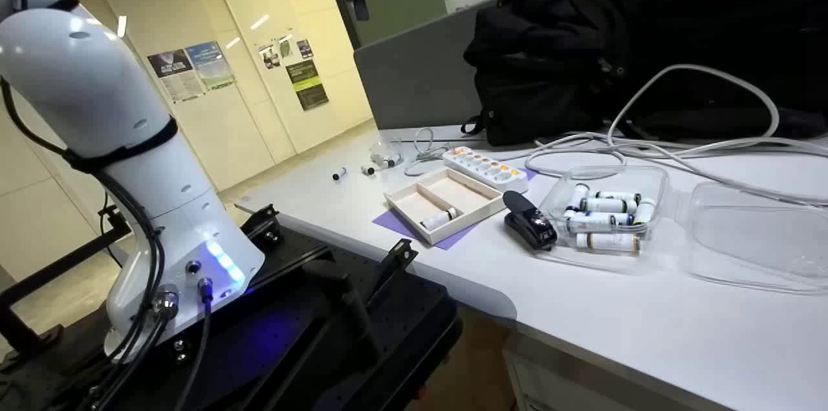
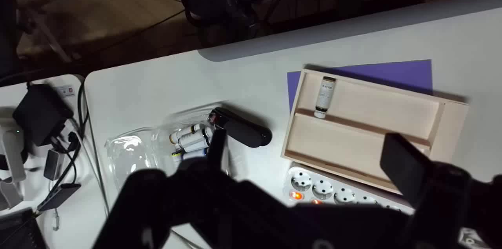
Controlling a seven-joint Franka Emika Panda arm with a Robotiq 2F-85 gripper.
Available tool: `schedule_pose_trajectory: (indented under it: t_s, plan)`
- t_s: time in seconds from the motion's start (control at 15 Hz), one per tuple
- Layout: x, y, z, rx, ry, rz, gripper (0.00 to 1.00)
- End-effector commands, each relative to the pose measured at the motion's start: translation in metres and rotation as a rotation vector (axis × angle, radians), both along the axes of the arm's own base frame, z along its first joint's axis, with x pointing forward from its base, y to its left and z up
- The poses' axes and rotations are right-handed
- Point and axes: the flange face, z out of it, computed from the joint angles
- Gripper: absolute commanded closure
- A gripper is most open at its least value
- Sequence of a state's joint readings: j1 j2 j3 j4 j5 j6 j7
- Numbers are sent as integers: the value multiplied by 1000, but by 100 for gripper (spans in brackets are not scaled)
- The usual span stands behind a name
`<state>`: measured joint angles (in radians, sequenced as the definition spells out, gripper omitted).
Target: Turn on the second from last switch on the adapter
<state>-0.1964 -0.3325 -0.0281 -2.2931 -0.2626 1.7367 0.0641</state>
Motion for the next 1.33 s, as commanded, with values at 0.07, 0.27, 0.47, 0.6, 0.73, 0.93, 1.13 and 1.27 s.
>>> schedule_pose_trajectory:
  t_s: [0.07, 0.27, 0.47, 0.6, 0.73, 0.93, 1.13, 1.27]
  plan:
    - [0, 0, 0, 0, -1, 0, 0]
    - [0, 0, 0, 0, -1, 0, 0]
    - [0, 0, 0, 0, -1, 0, 0]
    - [0, 0, 0, 0, -1, 0, 0]
    - [10, -3, 6, -17, -60, -1, 0]
    - [45, -7, 15, -78, -203, 48, 0]
    - [93, -24, 9, -132, -288, 63, 0]
    - [126, -41, 1, -107, -291, 54, 0]
